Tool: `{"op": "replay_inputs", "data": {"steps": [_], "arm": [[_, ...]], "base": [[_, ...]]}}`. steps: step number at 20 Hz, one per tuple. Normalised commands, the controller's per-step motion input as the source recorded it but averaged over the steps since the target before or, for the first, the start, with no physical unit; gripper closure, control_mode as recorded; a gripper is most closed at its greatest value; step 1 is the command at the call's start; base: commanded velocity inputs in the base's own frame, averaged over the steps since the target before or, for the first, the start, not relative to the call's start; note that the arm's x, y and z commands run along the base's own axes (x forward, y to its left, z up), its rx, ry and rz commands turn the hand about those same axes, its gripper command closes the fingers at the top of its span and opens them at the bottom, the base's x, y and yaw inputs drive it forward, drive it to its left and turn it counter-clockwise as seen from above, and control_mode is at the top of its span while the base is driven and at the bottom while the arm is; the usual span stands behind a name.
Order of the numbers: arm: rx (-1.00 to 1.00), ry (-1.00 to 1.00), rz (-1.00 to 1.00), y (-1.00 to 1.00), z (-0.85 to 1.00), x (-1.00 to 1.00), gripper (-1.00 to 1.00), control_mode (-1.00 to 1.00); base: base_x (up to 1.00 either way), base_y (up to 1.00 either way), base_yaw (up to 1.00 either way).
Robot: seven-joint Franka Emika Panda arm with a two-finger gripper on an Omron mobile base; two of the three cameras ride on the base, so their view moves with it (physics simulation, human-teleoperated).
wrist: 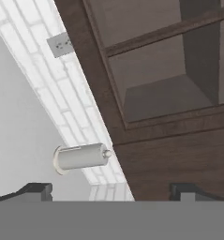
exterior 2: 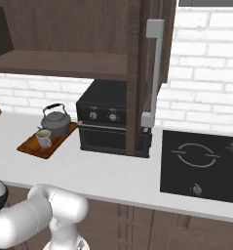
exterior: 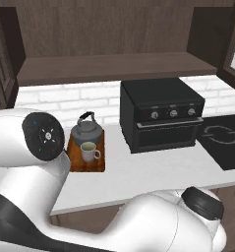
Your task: Pick the kettle from the counter and place it on the tray. Then pick the mug from the cabinet and place it on the tray. Then close the cabinet doors.
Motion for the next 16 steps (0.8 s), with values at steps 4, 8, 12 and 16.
{"op": "replay_inputs", "data": {"steps": [4,8,12,16], "arm": [[0.00,-0.02,-0.14,0.12,-0.33,0.42,-1.00,-1.00],[0.00,0.00,-0.24,-0.19,-0.14,0.31,-1.00,-1.00],[0.01,0.01,-0.25,-0.39,-0.03,0.30,-1.00,-1.00],[0.08,0.05,-0.18,-0.71,0.00,0.13,-1.00,-1.00]], "base": [[0.00,0.00,0.00],[0.00,0.00,0.00],[0.00,0.00,0.00],[0.00,0.00,0.00]]}}
